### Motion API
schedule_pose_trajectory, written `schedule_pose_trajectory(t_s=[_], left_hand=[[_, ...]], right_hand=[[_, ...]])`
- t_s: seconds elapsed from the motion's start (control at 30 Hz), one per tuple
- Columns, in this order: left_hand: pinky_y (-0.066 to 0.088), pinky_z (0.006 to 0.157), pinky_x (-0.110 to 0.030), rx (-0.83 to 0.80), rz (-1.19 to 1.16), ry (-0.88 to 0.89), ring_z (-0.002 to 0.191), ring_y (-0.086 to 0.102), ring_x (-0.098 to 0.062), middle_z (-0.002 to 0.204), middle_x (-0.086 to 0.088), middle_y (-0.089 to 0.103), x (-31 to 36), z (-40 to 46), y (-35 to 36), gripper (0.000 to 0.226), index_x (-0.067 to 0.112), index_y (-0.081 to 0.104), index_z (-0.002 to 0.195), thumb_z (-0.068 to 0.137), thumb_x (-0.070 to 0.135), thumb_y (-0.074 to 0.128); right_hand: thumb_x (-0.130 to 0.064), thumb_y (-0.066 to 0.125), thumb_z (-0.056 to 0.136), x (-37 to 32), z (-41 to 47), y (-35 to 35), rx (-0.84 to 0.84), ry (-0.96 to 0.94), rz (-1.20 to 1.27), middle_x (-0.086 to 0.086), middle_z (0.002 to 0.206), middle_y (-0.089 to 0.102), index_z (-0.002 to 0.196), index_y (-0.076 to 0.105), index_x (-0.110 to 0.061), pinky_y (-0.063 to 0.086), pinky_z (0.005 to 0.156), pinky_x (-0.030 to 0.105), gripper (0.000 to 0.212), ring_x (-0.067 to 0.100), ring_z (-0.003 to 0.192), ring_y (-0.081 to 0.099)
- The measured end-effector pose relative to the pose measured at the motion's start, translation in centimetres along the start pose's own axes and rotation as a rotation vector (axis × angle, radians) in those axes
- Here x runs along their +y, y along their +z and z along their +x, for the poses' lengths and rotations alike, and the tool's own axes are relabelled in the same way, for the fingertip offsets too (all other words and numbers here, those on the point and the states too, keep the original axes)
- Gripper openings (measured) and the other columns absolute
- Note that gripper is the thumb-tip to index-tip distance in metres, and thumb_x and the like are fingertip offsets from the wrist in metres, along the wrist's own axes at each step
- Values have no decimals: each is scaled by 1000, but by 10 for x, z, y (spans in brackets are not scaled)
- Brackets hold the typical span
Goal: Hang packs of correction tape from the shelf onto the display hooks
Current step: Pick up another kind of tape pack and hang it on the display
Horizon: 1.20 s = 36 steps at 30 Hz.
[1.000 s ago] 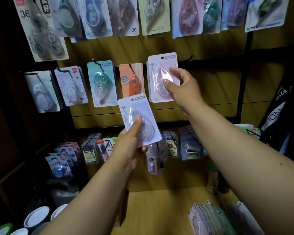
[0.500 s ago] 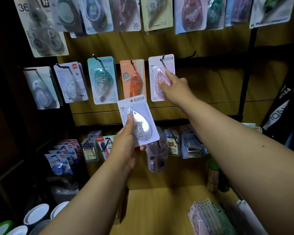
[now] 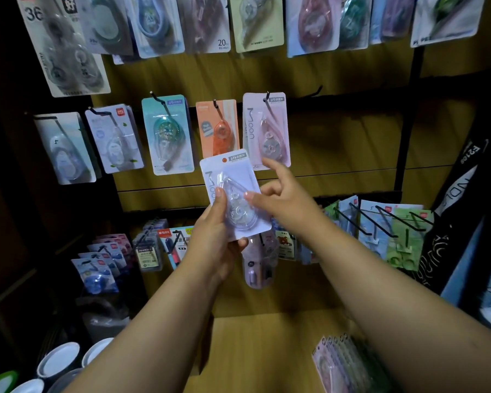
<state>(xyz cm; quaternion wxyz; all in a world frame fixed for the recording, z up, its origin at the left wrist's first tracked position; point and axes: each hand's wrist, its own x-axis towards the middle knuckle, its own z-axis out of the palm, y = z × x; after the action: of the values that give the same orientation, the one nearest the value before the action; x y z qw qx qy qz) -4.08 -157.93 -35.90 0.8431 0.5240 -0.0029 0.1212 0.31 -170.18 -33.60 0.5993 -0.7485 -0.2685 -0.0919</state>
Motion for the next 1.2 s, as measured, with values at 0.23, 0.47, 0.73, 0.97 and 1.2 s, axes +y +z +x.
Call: schedule_pose_trajectory(t_s=[0.23,0.47,0.73,0.97,1.2], left_hand=[[38,48,-23,-19,105,-4,59,63,-12,82,-2,75,4,-4,6,39,18,69,104,98,48,45],[39,39,-19,35,101,-47,59,52,-12,67,0,56,-2,1,-3,41,12,65,90,100,44,41],[37,41,-20,15,97,-59,56,51,-11,64,1,56,-5,1,-5,40,11,65,93,101,42,40],[38,41,-21,3,81,-57,53,53,-10,65,0,57,-8,4,-10,40,11,65,93,100,42,41],[38,43,-21,-4,81,-47,52,53,-10,65,0,56,-9,5,-11,40,10,65,94,100,42,41]], right_hand=[[-7,69,83,0,-6,-5,86,-51,119,8,103,67,142,36,-25,61,73,32,71,14,89,69],[-10,67,86,-22,24,-38,331,-165,104,2,92,69,144,39,-18,58,67,22,64,8,79,69],[-16,66,88,-28,48,-47,312,-202,11,4,105,70,143,42,-16,58,84,36,60,17,96,69],[-13,66,88,-27,50,-40,322,-184,39,6,140,53,142,41,-7,50,100,38,60,16,121,57],[-17,66,88,-31,53,-40,336,-153,19,5,137,55,139,47,-9,55,93,35,55,16,117,59]])
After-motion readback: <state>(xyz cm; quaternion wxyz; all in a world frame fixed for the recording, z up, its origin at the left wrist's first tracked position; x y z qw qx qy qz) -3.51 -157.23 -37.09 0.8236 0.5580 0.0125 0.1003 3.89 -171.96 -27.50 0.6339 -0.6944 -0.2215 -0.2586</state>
